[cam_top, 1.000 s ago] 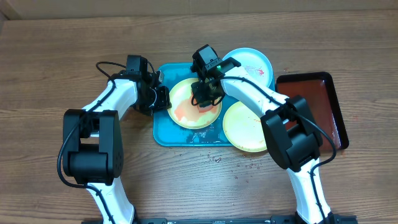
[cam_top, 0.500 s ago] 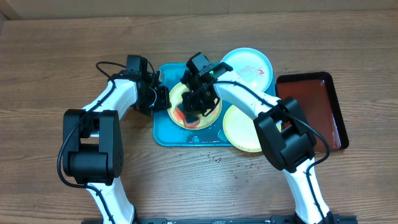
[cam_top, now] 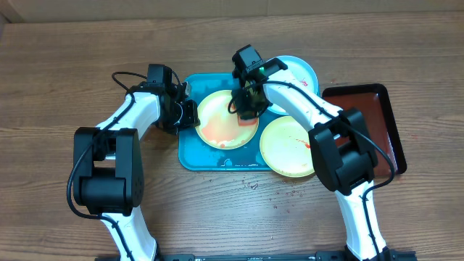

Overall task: Clean dirty plates on tray and stack at the side
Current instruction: 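Scrub the yellow plate with the sponge while left gripper holds it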

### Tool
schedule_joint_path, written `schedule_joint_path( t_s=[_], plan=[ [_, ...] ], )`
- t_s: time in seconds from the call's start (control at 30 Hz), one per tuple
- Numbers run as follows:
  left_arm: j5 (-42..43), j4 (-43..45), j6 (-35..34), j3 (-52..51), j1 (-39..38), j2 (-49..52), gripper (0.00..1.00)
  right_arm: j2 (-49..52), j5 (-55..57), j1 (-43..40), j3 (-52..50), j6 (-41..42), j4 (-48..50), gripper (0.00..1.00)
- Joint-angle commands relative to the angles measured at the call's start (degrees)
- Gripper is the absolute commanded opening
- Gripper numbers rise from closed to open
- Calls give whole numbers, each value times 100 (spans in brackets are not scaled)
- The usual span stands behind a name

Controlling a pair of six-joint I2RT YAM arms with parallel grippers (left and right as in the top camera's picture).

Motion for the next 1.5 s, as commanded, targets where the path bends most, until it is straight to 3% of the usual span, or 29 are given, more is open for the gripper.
schedule_joint_path(
  t_s=[0.0,0.27,0.47,0.6,0.77,0.93,1.23,1.47],
  plan=[
    [-321,0,66,-146,39,140,4,138,219,79,7,-83,374,4],
    [-323,2,66,-146,39,140,4,326,-920,699,13,66,682,4],
    [-321,0,66,-146,39,140,4,323,-1237,870,297,59,-142,4],
    [-323,0,66,-146,39,140,4,323,-1049,680,479,-136,-907,4],
    [-341,2,63,-146,39,140,4,323,271,332,540,-131,-1493,4],
    [-343,7,63,-146,39,140,4,323,817,74,540,-129,-1045,4],
    [-339,22,15,-146,39,140,4,326,-868,302,457,94,584,4],
    [-339,22,17,-146,39,140,4,326,-1064,717,457,61,4,4]
  ],
)
